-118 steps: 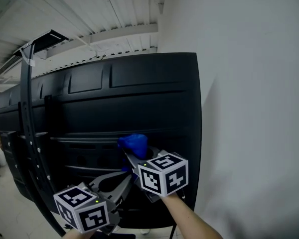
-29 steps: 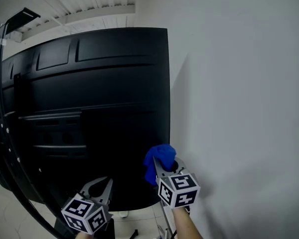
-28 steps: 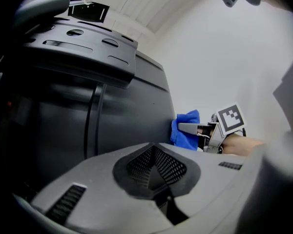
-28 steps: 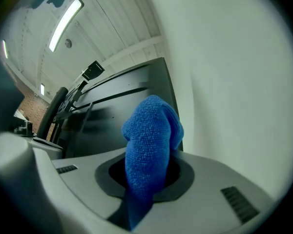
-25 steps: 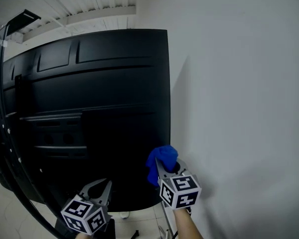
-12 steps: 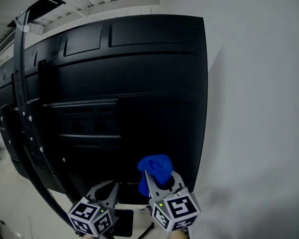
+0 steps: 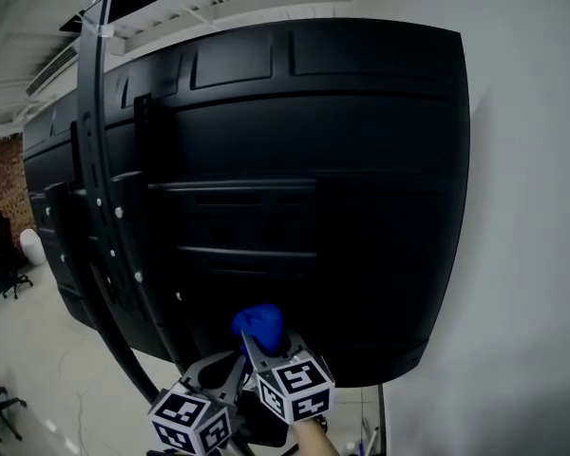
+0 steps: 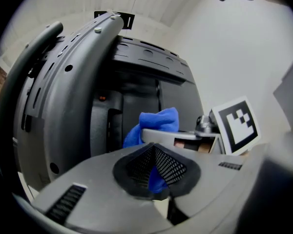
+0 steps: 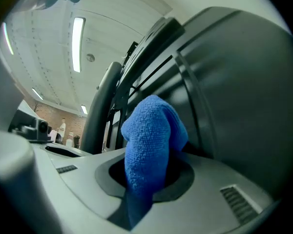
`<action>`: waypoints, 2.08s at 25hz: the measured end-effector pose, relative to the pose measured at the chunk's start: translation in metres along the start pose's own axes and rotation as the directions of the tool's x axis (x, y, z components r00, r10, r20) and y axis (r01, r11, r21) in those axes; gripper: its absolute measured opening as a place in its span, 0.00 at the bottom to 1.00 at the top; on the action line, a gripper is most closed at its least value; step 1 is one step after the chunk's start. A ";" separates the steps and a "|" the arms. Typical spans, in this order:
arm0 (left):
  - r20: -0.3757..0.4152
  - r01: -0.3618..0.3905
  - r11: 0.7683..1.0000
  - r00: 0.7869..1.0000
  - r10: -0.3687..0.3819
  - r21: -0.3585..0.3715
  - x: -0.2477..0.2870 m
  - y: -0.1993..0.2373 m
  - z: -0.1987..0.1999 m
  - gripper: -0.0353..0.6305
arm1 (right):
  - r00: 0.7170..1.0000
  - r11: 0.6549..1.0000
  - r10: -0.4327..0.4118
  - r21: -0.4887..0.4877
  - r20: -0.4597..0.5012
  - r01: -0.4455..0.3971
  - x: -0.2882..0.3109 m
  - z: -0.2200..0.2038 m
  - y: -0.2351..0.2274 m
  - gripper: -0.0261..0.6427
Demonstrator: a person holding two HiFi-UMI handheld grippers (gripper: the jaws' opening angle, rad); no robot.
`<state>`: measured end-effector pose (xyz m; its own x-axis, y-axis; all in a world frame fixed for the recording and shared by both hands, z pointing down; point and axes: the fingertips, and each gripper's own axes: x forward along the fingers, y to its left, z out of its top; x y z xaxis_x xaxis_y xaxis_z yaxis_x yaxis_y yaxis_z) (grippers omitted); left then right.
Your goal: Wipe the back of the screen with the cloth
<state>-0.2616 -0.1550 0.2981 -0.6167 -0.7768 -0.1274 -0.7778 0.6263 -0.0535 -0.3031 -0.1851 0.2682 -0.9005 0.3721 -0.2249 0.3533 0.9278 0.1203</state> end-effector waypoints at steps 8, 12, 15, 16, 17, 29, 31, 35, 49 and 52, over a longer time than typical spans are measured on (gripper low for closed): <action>-0.020 0.021 1.000 1.000 -0.022 -0.016 0.017 -0.006 -0.009 0.06 | 0.998 0.999 -0.028 -0.038 -0.055 0.026 -0.005 -0.022 -0.014 0.12; -0.017 0.089 0.996 0.996 -0.089 -0.019 0.042 -0.040 -0.009 0.06 | 0.994 0.994 -0.094 -0.060 -0.048 0.091 -0.039 -0.014 -0.046 0.12; -0.012 0.142 0.990 0.990 -0.142 -0.023 0.061 -0.069 -0.007 0.06 | 0.987 0.985 -0.157 -0.079 -0.039 0.153 -0.069 -0.007 -0.072 0.12; -0.010 0.158 0.987 0.987 -0.159 -0.024 0.068 -0.078 -0.006 0.06 | 0.983 0.981 -0.177 -0.083 -0.037 0.174 -0.080 -0.006 -0.081 0.12; -0.007 0.174 0.984 0.985 -0.174 -0.025 0.073 -0.088 -0.005 0.06 | 0.980 0.977 -0.198 -0.085 -0.036 0.194 -0.090 -0.004 -0.090 0.12; 0.005 0.296 0.954 0.955 -0.296 -0.041 0.113 -0.166 -0.004 0.06 | 0.895 0.892 -0.447 -0.079 -0.014 0.444 -0.206 0.010 -0.186 0.12; 0.001 0.297 0.954 0.955 -0.298 -0.046 0.115 -0.168 -0.005 0.06 | 0.882 0.880 -0.471 -0.072 -0.009 0.469 -0.218 0.011 -0.197 0.12; -0.010 0.291 0.955 0.956 -0.292 -0.047 0.114 -0.166 -0.007 0.06 | 0.869 0.868 -0.494 -0.056 -0.003 0.493 -0.229 0.013 -0.207 0.12; -0.043 0.321 0.942 0.944 -0.326 -0.095 0.077 -0.131 -0.023 0.06 | 0.928 0.930 -0.357 -0.059 0.108 0.364 -0.204 0.019 -0.127 0.13; -0.036 0.325 0.941 0.943 -0.329 -0.100 0.063 -0.116 -0.026 0.06 | 0.951 0.953 -0.288 -0.067 0.116 0.296 -0.190 0.025 -0.087 0.13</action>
<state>-0.2133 -0.2779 0.3218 -0.3300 -0.9416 -0.0671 -0.9439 0.3303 0.0071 -0.1567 -0.3356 0.2762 -0.9284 0.0901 -0.3604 0.0528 0.9923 0.1122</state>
